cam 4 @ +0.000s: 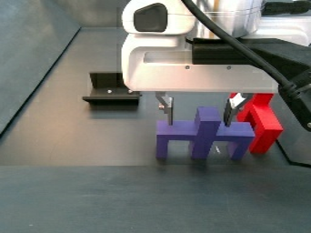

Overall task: Pick up the purple object. Move up. Move to above the board. Insert the purple object.
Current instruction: Pick up the purple object.

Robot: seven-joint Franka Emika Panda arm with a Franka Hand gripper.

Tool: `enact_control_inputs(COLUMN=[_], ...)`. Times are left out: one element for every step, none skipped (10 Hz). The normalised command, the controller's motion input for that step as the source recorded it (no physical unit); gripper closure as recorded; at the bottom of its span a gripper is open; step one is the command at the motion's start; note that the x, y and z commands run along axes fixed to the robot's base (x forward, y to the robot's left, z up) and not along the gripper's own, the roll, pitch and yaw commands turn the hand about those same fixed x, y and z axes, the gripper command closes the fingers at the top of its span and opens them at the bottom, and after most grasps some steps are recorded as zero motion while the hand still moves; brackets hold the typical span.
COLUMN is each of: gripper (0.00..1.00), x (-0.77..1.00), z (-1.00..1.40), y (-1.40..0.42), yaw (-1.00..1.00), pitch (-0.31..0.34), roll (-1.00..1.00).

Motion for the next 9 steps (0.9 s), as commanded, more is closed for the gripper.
enact_control_inputs(gripper=[0.0,0.0,0.0,0.0,0.0,0.0,0.0,0.0,0.0], x=[0.01,0.0,0.0,0.0,0.0,0.0,0.0,0.0,0.0], z=[-0.04,-0.04,-0.05,-0.06,-0.09,-0.05,-0.04,-0.08,-0.05], y=[0.0,0.0,0.0,0.0,0.0,0.0,0.0,0.0,0.0], yaw=[-0.09,0.0,0.0,0.07,0.15,0.09,0.04,0.17,0.19], pitch=[0.017,0.0,0.0,0.0,0.0,0.0,0.0,0.0,0.0], roll=[0.01,0.0,0.0,0.0,0.0,0.0,0.0,0.0,0.0])
